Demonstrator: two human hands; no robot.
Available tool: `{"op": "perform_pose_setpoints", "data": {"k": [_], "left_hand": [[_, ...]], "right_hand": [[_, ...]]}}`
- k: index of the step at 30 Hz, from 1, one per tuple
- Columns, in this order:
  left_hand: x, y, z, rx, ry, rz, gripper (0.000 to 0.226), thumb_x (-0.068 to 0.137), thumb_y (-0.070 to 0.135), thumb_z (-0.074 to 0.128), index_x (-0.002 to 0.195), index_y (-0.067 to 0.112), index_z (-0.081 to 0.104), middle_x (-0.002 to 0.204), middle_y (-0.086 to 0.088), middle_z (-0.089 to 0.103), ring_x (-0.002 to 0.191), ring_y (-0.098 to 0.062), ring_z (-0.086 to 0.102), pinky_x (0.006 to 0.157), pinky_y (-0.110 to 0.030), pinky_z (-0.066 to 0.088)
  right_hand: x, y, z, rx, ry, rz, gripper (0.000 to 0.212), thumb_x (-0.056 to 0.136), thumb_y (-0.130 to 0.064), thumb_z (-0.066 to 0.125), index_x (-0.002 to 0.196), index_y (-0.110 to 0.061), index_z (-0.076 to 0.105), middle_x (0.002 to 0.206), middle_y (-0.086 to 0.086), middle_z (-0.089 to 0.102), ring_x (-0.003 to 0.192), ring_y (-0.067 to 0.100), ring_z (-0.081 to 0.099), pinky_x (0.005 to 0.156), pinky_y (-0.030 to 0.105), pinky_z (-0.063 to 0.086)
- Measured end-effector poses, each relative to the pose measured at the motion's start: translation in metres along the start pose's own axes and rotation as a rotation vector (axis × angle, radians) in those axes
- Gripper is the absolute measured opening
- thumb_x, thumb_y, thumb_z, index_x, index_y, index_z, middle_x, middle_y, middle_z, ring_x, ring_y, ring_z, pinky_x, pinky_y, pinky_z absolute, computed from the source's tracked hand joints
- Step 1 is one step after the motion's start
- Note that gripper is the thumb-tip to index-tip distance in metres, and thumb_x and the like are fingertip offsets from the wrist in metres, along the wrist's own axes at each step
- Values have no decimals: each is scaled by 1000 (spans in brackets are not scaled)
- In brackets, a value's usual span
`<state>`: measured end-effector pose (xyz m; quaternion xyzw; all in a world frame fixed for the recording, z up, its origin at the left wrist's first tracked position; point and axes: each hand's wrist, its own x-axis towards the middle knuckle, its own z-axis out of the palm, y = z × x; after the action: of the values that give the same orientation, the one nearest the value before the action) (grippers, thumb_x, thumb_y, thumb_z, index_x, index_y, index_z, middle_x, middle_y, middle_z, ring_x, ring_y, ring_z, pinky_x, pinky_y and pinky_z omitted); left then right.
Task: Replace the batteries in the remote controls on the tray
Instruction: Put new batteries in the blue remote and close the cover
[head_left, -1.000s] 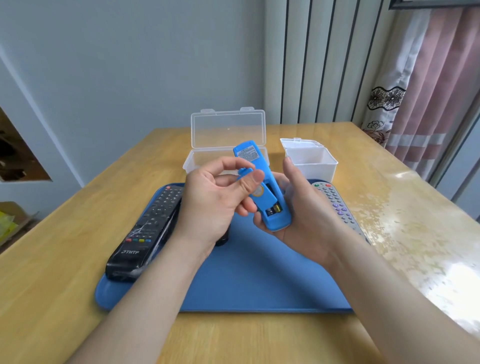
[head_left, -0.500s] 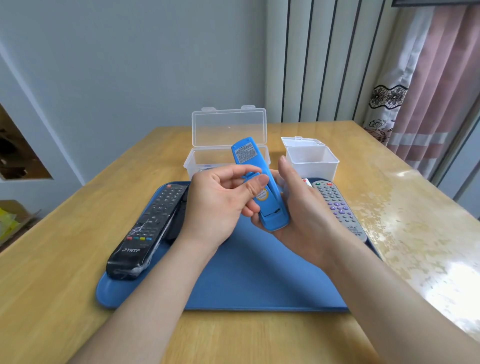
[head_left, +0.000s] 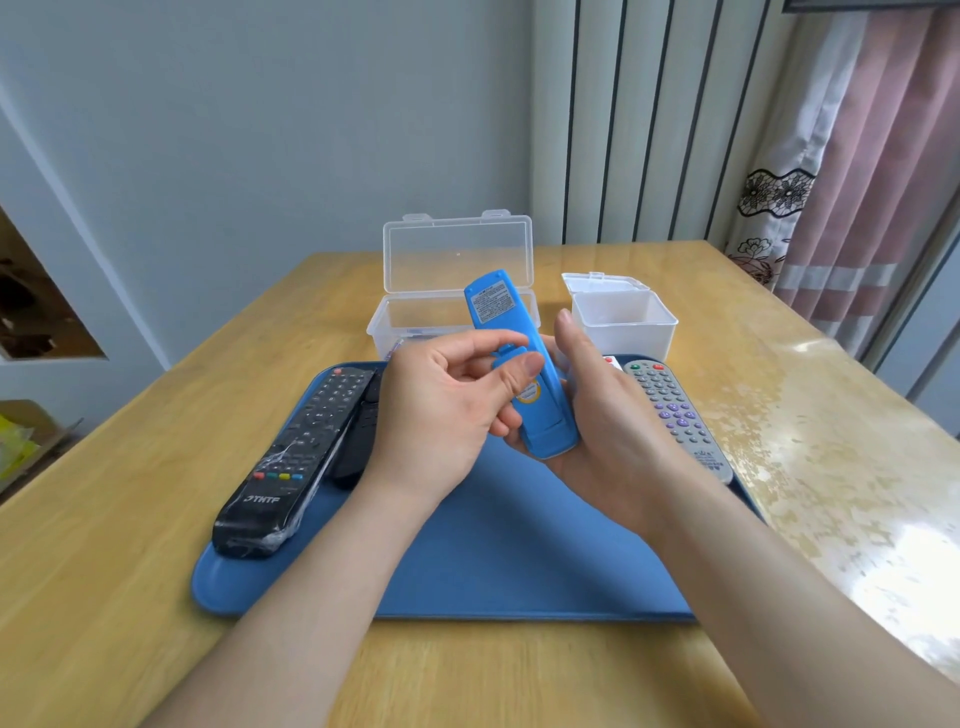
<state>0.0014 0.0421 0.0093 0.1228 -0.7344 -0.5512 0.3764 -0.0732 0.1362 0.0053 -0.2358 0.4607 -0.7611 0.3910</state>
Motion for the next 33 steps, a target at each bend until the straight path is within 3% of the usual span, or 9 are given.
{"op": "perform_pose_setpoints", "data": {"k": [4, 7, 12, 18, 21, 24, 26, 28, 33], "left_hand": [[1, -3, 0, 109, 13, 79, 17, 79, 15, 77, 93, 25, 72, 84, 3, 61, 48, -7, 60, 54, -21, 52], [0, -6, 1, 250, 12, 197, 29, 80, 16, 76, 109, 16, 72, 90, 10, 59, 62, -5, 61, 65, -16, 50], [0, -10, 3, 430, 25, 437, 36, 81, 21, 69, 114, 8, 70, 93, 2, 55, 68, -9, 53, 67, -14, 46], [-5, -14, 8, 651, 2, 624, 30, 89, 26, 61, 107, 5, 72, 98, -3, 66, 85, -16, 63, 78, -31, 51], [-6, -11, 4, 530, -156, 309, 31, 91, 43, 56, 108, 20, 68, 89, 7, 71, 86, -9, 67, 78, -34, 53], [-5, -11, 6, 213, -227, -118, 18, 91, 28, 62, 108, 24, 64, 87, 5, 75, 84, -13, 71, 78, -36, 56], [-3, -9, 5, 55, -228, -238, 22, 94, 11, 53, 111, 20, 65, 91, -7, 75, 84, -24, 71, 75, -37, 59], [-2, -9, 4, 39, -291, -321, 31, 94, 4, 44, 111, 19, 66, 88, -8, 75, 78, -24, 71, 72, -34, 60], [-4, -15, 4, 250, -415, -406, 21, 99, 21, 48, 114, 24, 63, 75, 4, 71, 60, -21, 70, 79, -42, 59]], "right_hand": [[0, 1, -1, 11, 105, -28, 48, 103, -42, 36, 119, -8, 65, 103, 17, 68, 76, 25, 59, 79, 37, 47], [0, 2, 0, -3, 173, -68, 40, 104, -27, 35, 119, 4, 56, 113, 29, 64, 102, 47, 60, 96, 50, 48], [-1, 2, 2, 111, 122, -99, 40, 107, -24, 31, 122, 8, 50, 102, 18, 63, 93, 28, 60, 78, 36, 48], [-2, -2, -3, 96, 166, -119, 37, 106, -20, 31, 117, 2, 58, 100, 16, 63, 95, 27, 59, 82, 36, 44], [-2, -4, 1, -85, 228, -172, 32, 103, -13, 36, 118, -14, 64, 102, 4, 69, 91, 21, 64, 74, 28, 50], [-1, 2, 5, -399, 255, -204, 45, 96, -23, 46, 141, -27, 51, 130, 1, 60, 101, 15, 58, 73, 25, 47], [-1, 7, 8, -669, 221, -257, 58, 86, -26, 45, 144, -25, 45, 134, 3, 55, 109, 17, 54, 87, 36, 51], [-3, 3, 7, -924, 232, -297, 51, 89, -18, 47, 140, -18, 48, 128, 6, 57, 113, 25, 56, 94, 41, 49], [-3, -17, -15, -1568, 269, -136, 40, 95, -19, 47, 135, -19, 53, 128, 9, 60, 116, 29, 51, 91, 36, 42]]}}
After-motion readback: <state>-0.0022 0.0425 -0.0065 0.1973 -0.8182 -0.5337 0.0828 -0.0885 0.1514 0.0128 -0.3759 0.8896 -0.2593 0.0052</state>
